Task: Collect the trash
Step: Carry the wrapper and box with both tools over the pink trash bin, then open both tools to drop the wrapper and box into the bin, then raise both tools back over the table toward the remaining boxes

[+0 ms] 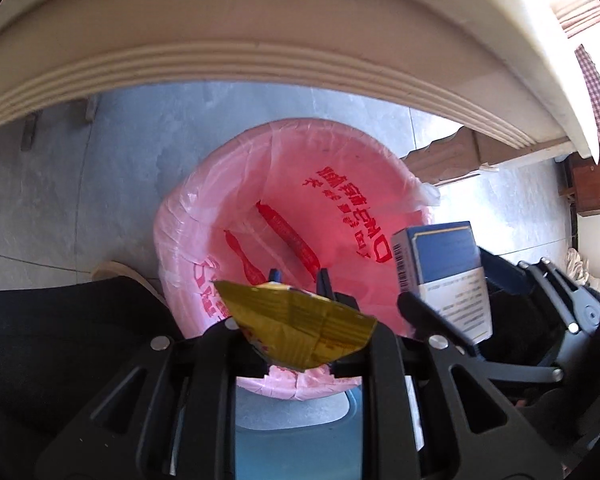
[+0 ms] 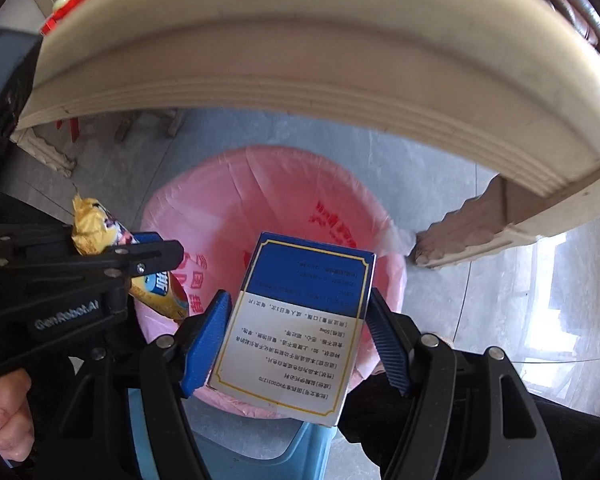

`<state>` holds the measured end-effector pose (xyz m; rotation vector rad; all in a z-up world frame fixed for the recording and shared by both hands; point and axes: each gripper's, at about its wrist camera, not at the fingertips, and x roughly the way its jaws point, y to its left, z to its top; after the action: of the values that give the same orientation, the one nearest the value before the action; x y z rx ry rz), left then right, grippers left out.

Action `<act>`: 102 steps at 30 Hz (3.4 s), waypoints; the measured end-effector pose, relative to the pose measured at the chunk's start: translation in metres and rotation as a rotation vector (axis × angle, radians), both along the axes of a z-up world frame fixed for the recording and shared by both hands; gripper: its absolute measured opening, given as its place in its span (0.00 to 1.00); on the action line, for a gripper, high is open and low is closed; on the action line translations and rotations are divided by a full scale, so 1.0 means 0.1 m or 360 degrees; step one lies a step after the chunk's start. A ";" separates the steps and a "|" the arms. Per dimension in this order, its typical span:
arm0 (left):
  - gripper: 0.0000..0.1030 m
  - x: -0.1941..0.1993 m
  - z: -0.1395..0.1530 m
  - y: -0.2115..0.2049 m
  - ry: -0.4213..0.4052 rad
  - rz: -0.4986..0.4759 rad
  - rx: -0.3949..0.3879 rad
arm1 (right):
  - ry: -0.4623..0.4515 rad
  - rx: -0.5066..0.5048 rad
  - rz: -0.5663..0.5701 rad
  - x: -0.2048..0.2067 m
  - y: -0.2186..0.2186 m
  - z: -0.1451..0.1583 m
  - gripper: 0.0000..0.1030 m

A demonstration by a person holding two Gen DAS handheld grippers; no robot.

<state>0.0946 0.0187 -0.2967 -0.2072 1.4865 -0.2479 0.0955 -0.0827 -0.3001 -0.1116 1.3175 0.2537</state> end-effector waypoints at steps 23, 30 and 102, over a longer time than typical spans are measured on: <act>0.42 0.28 -0.64 -0.01 0.0253 0.0036 0.0073 | 0.0226 0.0041 0.0027 0.19 0.07 -0.58 0.67; 0.67 0.29 -0.60 0.05 0.0242 0.0063 0.0085 | 0.0246 0.0020 0.0021 0.19 0.09 -0.60 0.80; 0.91 1.60 2.69 0.22 -0.0290 -0.0862 0.0497 | -0.0430 0.0304 0.1137 1.73 0.04 3.30 0.93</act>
<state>0.2541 0.0403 -0.0276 0.4650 1.3550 -0.4495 0.2684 -0.0785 0.0301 -0.4407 0.9373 0.9353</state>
